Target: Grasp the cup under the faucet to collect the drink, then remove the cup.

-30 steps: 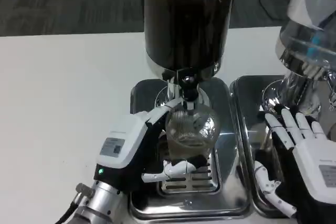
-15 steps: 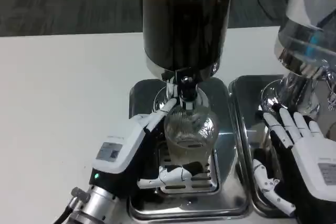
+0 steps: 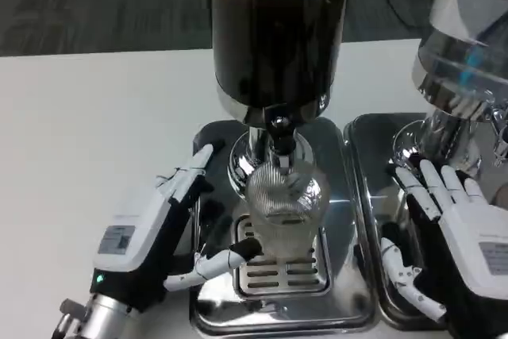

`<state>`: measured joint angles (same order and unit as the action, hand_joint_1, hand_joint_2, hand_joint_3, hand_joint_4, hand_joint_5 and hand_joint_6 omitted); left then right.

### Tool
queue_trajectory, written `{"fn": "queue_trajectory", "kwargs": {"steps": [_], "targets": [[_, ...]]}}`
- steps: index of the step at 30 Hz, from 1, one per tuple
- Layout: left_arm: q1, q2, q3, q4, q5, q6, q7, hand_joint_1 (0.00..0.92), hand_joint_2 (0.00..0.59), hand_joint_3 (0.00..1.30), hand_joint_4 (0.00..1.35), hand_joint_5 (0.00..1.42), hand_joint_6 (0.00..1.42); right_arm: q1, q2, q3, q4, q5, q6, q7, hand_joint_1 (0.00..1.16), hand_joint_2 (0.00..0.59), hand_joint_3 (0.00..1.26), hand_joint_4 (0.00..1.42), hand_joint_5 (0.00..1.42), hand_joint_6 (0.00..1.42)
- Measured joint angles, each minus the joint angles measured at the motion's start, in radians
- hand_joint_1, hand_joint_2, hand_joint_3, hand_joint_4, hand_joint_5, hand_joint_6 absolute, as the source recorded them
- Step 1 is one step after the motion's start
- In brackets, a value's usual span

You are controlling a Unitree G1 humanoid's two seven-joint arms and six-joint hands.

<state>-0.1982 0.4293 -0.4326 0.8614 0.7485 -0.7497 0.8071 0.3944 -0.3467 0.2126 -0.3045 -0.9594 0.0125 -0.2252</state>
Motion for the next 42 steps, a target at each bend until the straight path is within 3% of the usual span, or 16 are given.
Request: {"fn": "queue_trajectory", "kwargs": {"steps": [3, 8, 12, 21, 24, 27, 34, 42], "targets": [[0.047, 0.006, 0.037, -0.049, -0.001, -0.020, 0.043, 0.039, 0.047, 0.20, 0.25, 0.49, 0.30, -0.005, -0.012, -0.003, 0.004, 0.007, -0.007, 0.000, 0.15, 0.506, 0.11, 0.00, 0.00, 0.00], [0.117, 0.032, 0.111, -0.126, -0.045, -0.052, 0.055, 0.000, 0.059, 0.17, 0.13, 0.39, 0.21, -0.004, -0.027, -0.009, 0.005, 0.006, -0.013, -0.001, 0.15, 0.501, 0.11, 0.00, 0.00, 0.00], [0.165, 0.074, 0.183, -0.219, -0.130, -0.087, -0.026, 0.000, 0.099, 0.09, 0.00, 0.22, 0.07, 0.000, -0.061, -0.020, 0.003, -0.001, -0.027, -0.006, 0.14, 0.500, 0.08, 0.00, 0.00, 0.00], [0.230, 0.106, 0.298, -0.402, -0.322, -0.195, -0.254, 0.000, 0.139, 0.07, 0.00, 0.10, 0.01, -0.001, -0.086, -0.016, 0.024, -0.001, -0.044, -0.005, 0.12, 0.495, 0.04, 0.00, 0.00, 0.00], [0.232, 0.107, 0.322, -0.453, -0.369, -0.215, -0.328, 0.000, 0.140, 0.07, 0.00, 0.10, 0.01, 0.001, -0.087, -0.012, 0.025, -0.010, -0.048, -0.010, 0.11, 0.495, 0.02, 0.00, 0.00, 0.00], [0.224, 0.107, 0.334, -0.492, -0.447, -0.252, -0.417, 0.000, 0.200, 0.05, 0.00, 0.12, 0.04, 0.003, -0.087, -0.012, 0.027, -0.017, -0.049, -0.017, 0.11, 0.495, 0.01, 0.00, 0.00, 0.00], [0.183, 0.114, 0.345, -0.530, -0.550, -0.320, -0.619, 0.000, 0.209, 0.04, 0.00, 0.13, 0.06, 0.003, -0.087, -0.012, 0.029, -0.030, -0.050, -0.029, 0.10, 0.495, 0.00, 0.00, 0.00, 0.00], [0.169, 0.087, 0.337, -0.573, -0.621, -0.325, -0.774, 0.000, 0.215, 0.08, 0.00, 0.14, 0.08, -0.005, -0.087, -0.012, 0.041, -0.026, -0.053, -0.029, 0.10, 0.495, 0.00, 0.00, 0.00, 0.00]]}}
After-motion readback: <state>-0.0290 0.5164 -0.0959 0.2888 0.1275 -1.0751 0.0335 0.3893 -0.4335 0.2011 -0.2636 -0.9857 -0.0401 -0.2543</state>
